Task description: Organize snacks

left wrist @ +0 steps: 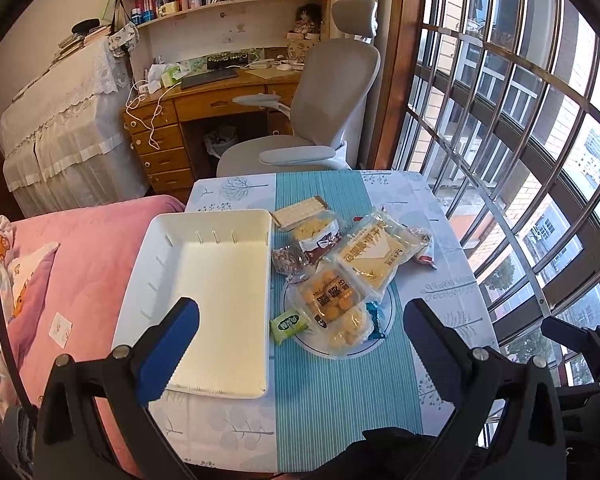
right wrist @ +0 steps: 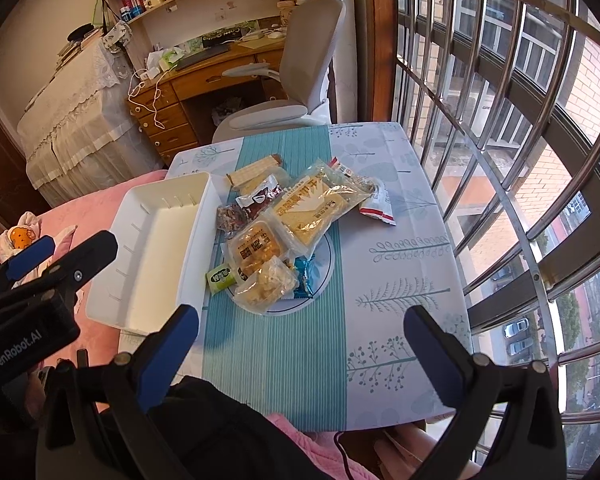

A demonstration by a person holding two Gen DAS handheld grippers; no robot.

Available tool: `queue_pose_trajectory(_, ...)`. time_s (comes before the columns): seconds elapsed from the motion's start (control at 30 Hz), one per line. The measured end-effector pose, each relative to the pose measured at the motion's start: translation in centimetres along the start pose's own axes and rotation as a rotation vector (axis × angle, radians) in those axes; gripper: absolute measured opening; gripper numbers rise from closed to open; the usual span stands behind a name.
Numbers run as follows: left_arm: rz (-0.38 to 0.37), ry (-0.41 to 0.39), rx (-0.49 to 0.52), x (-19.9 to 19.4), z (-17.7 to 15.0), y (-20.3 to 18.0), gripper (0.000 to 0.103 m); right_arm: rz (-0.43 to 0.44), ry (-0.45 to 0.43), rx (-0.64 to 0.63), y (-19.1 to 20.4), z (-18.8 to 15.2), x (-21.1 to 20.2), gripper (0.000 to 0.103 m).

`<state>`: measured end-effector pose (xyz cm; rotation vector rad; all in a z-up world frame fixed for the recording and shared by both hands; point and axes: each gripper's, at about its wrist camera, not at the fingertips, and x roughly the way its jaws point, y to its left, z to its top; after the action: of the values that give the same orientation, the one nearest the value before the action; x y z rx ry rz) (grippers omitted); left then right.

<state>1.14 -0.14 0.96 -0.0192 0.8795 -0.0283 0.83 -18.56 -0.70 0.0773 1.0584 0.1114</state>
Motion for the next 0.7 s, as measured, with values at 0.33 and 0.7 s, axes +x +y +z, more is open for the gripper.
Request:
queue_pose_trajectory(0.33,-0.058,-0.003,0.029,0.4,0.9,1.1,0.102,-0.036,-0.044,0.023,0.5,1.1,-0.6,0.103)
queue_pose_trajectory(0.7,-0.100,0.045,0.098,2.0,2.1,2.3,0.102,-0.115,-0.066,0.166,-0.3,1.3,-0.3,0.103)
